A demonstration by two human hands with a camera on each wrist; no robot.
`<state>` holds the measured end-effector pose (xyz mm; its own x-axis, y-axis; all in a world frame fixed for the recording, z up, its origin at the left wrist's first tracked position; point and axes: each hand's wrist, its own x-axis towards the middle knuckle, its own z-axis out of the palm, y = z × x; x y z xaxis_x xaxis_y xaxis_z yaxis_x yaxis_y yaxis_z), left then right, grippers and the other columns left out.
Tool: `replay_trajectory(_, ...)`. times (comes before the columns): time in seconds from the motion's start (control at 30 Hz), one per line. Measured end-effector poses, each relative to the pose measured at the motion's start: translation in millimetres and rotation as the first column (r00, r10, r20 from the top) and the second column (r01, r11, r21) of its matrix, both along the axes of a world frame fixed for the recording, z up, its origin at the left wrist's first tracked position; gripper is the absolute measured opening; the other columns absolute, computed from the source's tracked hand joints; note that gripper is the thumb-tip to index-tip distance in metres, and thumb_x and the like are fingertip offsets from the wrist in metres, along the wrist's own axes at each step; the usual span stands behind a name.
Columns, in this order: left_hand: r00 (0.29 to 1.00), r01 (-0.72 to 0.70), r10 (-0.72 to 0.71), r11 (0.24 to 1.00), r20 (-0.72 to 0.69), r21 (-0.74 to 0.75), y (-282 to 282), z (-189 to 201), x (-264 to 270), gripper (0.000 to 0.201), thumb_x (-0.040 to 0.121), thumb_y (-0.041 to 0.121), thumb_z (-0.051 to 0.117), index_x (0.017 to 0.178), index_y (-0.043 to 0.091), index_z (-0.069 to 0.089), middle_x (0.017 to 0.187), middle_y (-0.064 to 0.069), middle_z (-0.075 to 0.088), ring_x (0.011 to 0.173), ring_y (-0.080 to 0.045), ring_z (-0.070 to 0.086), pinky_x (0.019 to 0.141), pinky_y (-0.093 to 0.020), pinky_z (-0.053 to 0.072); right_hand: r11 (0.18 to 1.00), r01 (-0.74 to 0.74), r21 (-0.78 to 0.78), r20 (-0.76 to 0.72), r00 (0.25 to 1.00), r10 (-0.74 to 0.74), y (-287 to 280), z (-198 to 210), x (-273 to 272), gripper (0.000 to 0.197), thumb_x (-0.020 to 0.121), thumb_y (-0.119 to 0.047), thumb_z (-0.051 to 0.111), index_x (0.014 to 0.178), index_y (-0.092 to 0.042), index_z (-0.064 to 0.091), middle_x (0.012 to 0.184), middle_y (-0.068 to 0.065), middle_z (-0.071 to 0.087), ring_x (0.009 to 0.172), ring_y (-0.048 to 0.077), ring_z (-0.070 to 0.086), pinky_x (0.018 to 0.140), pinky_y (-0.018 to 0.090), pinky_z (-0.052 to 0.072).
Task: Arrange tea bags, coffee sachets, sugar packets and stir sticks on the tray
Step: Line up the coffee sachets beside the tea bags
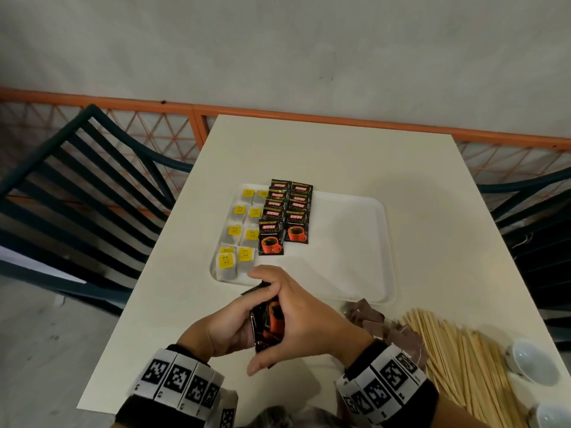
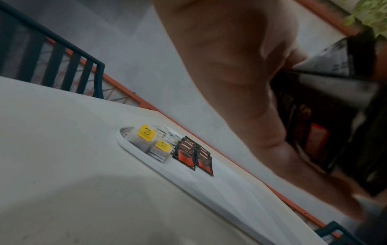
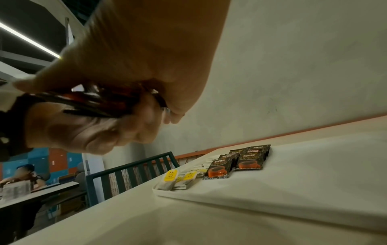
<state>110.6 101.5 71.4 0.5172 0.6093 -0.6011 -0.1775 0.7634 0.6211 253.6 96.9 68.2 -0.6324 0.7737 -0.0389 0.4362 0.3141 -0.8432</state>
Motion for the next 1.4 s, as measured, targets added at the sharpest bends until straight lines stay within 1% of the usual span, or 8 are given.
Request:
replay_trajectory(0.33, 0.998, -0.027, 0.029, 0.999, -0.048, 0.042, 3.1, -13.7, 0.3, 0.053, 0.068, 0.053, 0.047, 0.096, 0.010, 0.062, 0.073, -0.007, 0.072, 0.071, -0.018, 0.071, 0.060, -0.027, 0.055, 0.994, -0.028, 0.110, 0.088, 0.996, 0.019, 6.8, -4.4, -1.7, 0.105, 0.060, -0.038, 0.084, 0.141, -0.026, 0.019, 0.135, -0.009, 0.024, 0.122, -0.006, 0.021, 0.104, 0.006, 0.022)
replay_trajectory(0.47, 0.997, -0.067, 0.066, 0.998, 0.043, 0.023, 6.2, -17.3, -5.8, 0.040, 0.063, 0.030, 0.079, 0.090, 0.005, 0.062, 0.072, -0.009, 0.070, 0.068, -0.018, 0.070, 0.056, -0.025, 0.054, 0.982, -0.003, 0.188, 0.091, 0.996, -0.015, 10.5, -11.0, -4.4, 0.092, 0.065, -0.032, 0.078, 0.138, -0.024, 0.023, 0.130, -0.002, 0.035, 0.120, 0.006, 0.031, 0.104, 0.015, 0.028)
replay_trajectory(0.53, 0.999, -0.041, 0.040, 0.998, 0.037, 0.038, 7.5, -20.3, -8.5, 0.038, 0.051, 0.018, 0.071, 0.086, 0.004, 0.062, 0.069, -0.010, 0.069, 0.064, -0.018, 0.068, 0.053, -0.024, 0.053, 0.982, 0.026, 0.188, 0.099, 0.994, -0.045, 13.4, -12.2, -4.2, 0.093, 0.066, -0.033, 0.078, 0.140, -0.022, 0.023, 0.130, -0.001, 0.037, 0.118, 0.007, 0.034, 0.103, 0.020, 0.033)
replay_trajectory(0.73, 0.990, -0.128, 0.134, 0.987, -0.049, 0.099, 12.5, -25.3, -14.6, 0.037, 0.067, 0.015, 0.059, 0.102, 0.004, 0.065, 0.088, -0.018, 0.071, 0.077, -0.026, 0.070, 0.062, -0.029, 0.056, 0.978, 0.175, -0.113, -0.045, 0.983, -0.181, 15.9, -22.6, 5.0, 0.120, 0.059, -0.046, 0.083, 0.145, -0.037, 0.000, 0.140, -0.018, 0.024, 0.131, -0.004, 0.017, 0.104, 0.010, 0.027)
replay_trajectory(0.83, 0.965, -0.240, 0.252, 0.959, -0.071, 0.148, 16.4, -29.5, -17.9, 0.047, 0.068, 0.014, 0.063, 0.114, 0.001, 0.060, 0.098, -0.020, 0.070, 0.086, -0.030, 0.070, 0.066, -0.034, 0.057, 0.892, 0.336, -0.302, -0.078, 0.924, -0.374, 18.2, -37.4, 9.3, 0.081, 0.076, -0.047, 0.069, 0.139, -0.035, 0.020, 0.132, -0.013, 0.038, 0.124, 0.004, 0.038, 0.093, 0.013, 0.037)
replay_trajectory(0.97, 0.968, -0.220, 0.238, 0.959, -0.085, 0.179, 17.1, -33.7, -18.6, 0.043, 0.076, 0.009, 0.069, 0.118, 0.009, 0.059, 0.109, -0.016, 0.070, 0.099, -0.030, 0.067, 0.073, -0.034, 0.057, 0.822, 0.416, -0.389, -0.005, 0.891, -0.454, 23.1, -46.9, 10.5, 0.016, 0.082, -0.030, 0.068, 0.091, -0.023, 0.055, 0.089, -0.001, 0.062, 0.069, 0.007, 0.061, 0.064, 0.020, 0.050)
replay_trajectory(1.13, 0.974, -0.210, 0.219, 0.969, -0.063, 0.132, 17.1, -42.5, -25.6, 0.056, 0.066, 0.012, 0.061, 0.121, 0.004, 0.055, 0.112, -0.022, 0.066, 0.099, -0.034, 0.066, 0.075, -0.036, 0.056, 0.703, 0.484, -0.521, -0.050, 0.805, -0.592, 29.0, -55.9, 9.7, 0.017, 0.077, -0.013, 0.073, 0.081, -0.008, 0.057, 0.067, 0.005, 0.063, 0.048, 0.005, 0.059, 0.052, 0.017, 0.052)
replay_trajectory(1.4, 0.925, -0.290, 0.318, 0.944, -0.208, 0.155, 20.4, -45.9, -32.7, 0.030, 0.087, -0.005, 0.045, 0.107, 0.011, 0.061, 0.088, -0.007, 0.075, 0.086, -0.024, 0.069, 0.073, -0.032, 0.052, 0.596, 0.545, -0.589, -0.012, 0.732, -0.681, 57.9, -65.5, 26.2, 0.013, 0.088, -0.010, 0.060, 0.096, 0.000, 0.058, 0.084, 0.008, 0.063, 0.071, 0.016, 0.062, 0.062, 0.019, 0.052)
